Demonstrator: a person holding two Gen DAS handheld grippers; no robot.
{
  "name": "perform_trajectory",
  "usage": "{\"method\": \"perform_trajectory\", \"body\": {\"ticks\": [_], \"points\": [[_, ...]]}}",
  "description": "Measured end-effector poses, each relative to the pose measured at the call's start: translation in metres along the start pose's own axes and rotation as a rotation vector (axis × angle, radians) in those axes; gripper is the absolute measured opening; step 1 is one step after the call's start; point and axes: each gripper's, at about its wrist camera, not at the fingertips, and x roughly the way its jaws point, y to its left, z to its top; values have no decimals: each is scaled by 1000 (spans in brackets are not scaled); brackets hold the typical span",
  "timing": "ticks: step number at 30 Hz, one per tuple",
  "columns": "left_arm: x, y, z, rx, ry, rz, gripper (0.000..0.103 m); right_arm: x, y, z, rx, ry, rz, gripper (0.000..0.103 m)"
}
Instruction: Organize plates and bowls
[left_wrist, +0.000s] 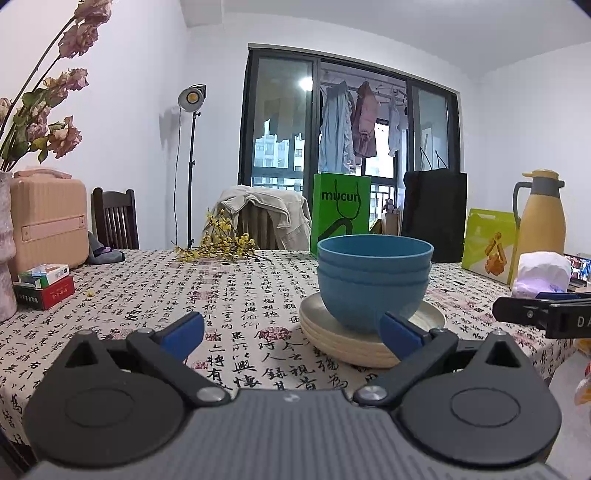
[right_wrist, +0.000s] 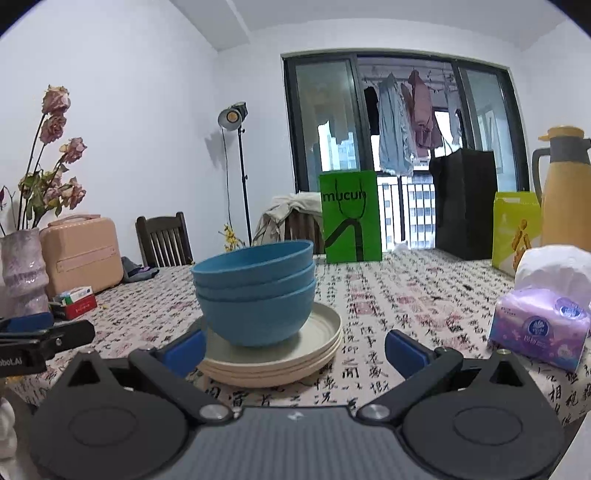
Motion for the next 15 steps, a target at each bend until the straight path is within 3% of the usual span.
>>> {"method": "perform_trajectory", "body": {"ticks": [15], "points": [[-8, 13, -9, -29, -2, 0, 103, 1, 13, -7, -42, 18, -6, 103]]}}
